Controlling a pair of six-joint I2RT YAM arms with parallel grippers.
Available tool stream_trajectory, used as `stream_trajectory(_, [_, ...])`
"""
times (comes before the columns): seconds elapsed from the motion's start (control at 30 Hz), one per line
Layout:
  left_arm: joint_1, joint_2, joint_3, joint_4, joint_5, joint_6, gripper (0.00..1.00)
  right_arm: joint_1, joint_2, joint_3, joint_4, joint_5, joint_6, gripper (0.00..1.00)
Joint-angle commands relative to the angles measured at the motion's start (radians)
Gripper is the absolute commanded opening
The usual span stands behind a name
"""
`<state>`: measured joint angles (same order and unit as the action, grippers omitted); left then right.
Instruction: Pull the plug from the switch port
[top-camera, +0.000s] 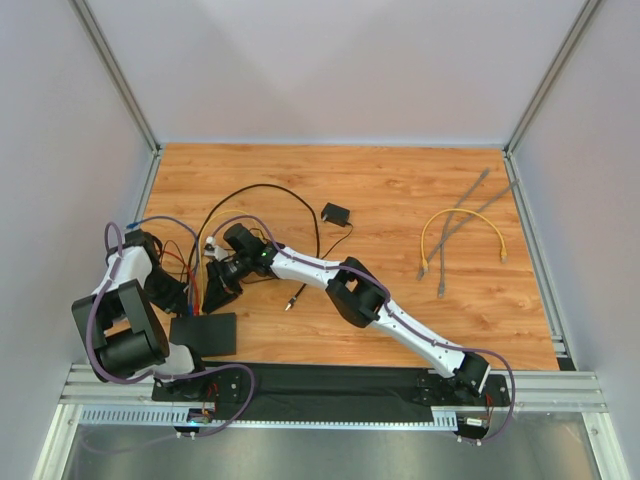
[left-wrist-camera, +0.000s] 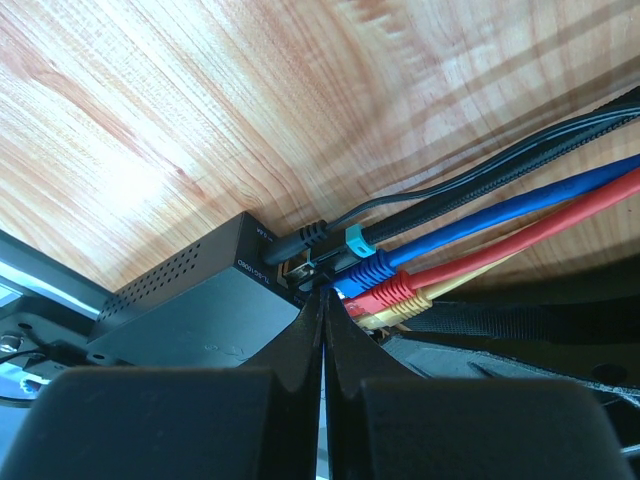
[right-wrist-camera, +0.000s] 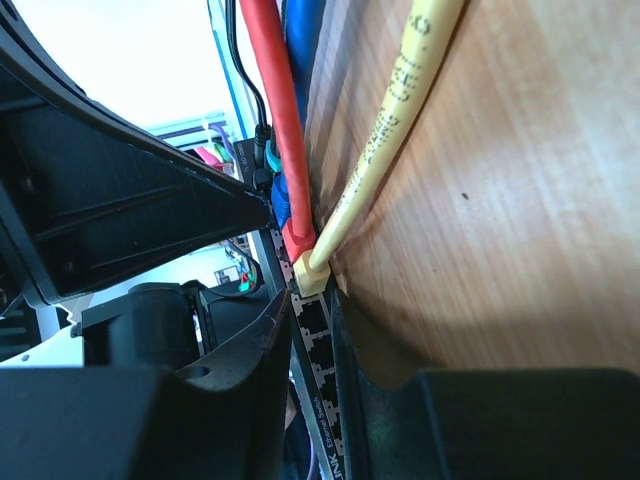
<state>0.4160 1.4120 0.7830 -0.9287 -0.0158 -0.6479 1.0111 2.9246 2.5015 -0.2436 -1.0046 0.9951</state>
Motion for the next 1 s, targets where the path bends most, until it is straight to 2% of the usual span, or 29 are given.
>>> stream_trajectory(0.0, [0.01, -0.021, -0.014, 0.028, -0.012, 0.013, 0.0, 0.04, 0.062, 0.023, -0.008, 0.049, -0.019, 0.23])
stream_trajectory(0.2, [0.01, -0.025, -0.016, 0.024, 0.002, 0.011, 0.0, 0.057, 0.073, 0.051, -0.051, 0.077, -0.065, 0.25])
stream_trajectory(0.53, [0.012, -0.041, -0.018, 0.013, 0.01, 0.007, 0.0, 0.063, 0.065, 0.065, -0.056, 0.083, -0.067, 0.22])
stream_trajectory(0.6, [0.01, -0.054, -0.005, 0.004, 0.01, 0.008, 0.0, 0.061, 0.044, -0.001, -0.023, 0.081, -0.049, 0.22])
stream_trajectory(0.67, [0.01, -0.088, -0.005, -0.007, 0.01, 0.007, 0.0, 0.052, -0.008, -0.071, 0.036, 0.086, -0.033, 0.31])
stream_trajectory(0.7, [0.01, -0.102, -0.005, -0.01, 0.016, -0.001, 0.0, 0.049, -0.024, -0.134, 0.043, 0.102, -0.033, 0.32])
stream_trajectory(0.83, [0.01, -0.171, -0.007, -0.024, 0.034, -0.01, 0.0, 0.037, -0.073, -0.197, 0.033, 0.072, -0.041, 0.31])
stream_trajectory(0.97, [0.01, -0.218, 0.004, -0.053, 0.019, -0.024, 0.0, 0.027, -0.156, -0.329, 0.073, 0.067, -0.067, 0.31])
